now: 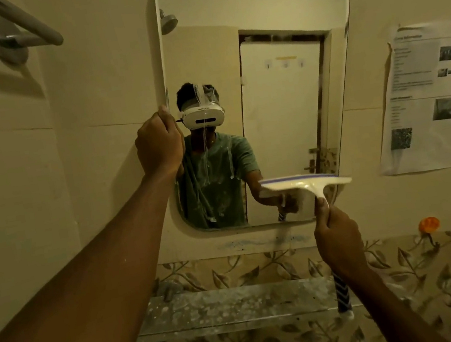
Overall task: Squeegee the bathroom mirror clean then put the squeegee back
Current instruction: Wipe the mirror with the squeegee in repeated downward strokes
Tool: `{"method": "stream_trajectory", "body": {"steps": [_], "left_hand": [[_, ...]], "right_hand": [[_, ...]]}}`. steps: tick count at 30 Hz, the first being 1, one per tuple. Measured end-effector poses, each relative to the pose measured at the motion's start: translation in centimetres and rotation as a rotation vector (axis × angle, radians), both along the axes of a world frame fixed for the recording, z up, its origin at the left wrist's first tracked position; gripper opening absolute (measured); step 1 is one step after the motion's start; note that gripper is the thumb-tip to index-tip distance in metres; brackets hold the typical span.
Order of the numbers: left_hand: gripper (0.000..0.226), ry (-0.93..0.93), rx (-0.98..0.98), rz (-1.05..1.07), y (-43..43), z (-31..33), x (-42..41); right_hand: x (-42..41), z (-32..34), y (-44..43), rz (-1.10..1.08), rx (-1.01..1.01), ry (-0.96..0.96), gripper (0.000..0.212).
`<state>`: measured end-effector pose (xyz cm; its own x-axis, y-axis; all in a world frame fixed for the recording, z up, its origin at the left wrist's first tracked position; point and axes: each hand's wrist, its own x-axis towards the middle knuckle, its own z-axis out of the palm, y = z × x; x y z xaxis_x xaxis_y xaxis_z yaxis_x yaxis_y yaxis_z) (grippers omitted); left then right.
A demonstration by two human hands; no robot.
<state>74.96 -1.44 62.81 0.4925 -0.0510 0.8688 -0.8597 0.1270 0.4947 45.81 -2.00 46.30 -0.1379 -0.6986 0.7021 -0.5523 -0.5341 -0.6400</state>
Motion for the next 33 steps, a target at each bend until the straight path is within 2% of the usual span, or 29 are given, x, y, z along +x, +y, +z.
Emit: {"method": "stream_trajectory", "body": {"steps": [9,15,24,26,28,33], "left_hand": [[0.052,-0.015,0.031,-0.024,0.5,0.3,-0.1],[0.053,-0.004,0.062,-0.023,1.0,0.5,-0.3],[0.064,-0.072,0.445,-0.132,4.1,4.2,1.8],[0.066,-0.106,0.403,-0.135,4.6,5.2,1.9],[0.069,-0.055,0.308,-0.19,4.9,6.7,1.9],[0.055,0.061,0.135,-0.405,4.8,13.0,1.3]], "right_hand": [[-0.2,-7.4,2.2,-0.049,0.131,0.017,0.047],[-0.3,-6.3,2.2,-0.087,0.078,-0.048,0.047],[2.6,9.4,0.5,0.084,-0.179,-0.092,0.044],[3.5,13.2,0.3,0.093,-0.221,-0.092,0.046],[4.3,16.8,0.1,0.107,-0.245,-0.097,0.046],[5.9,25.7,0.4,0.12,-0.33,-0.082,0.05]]}}
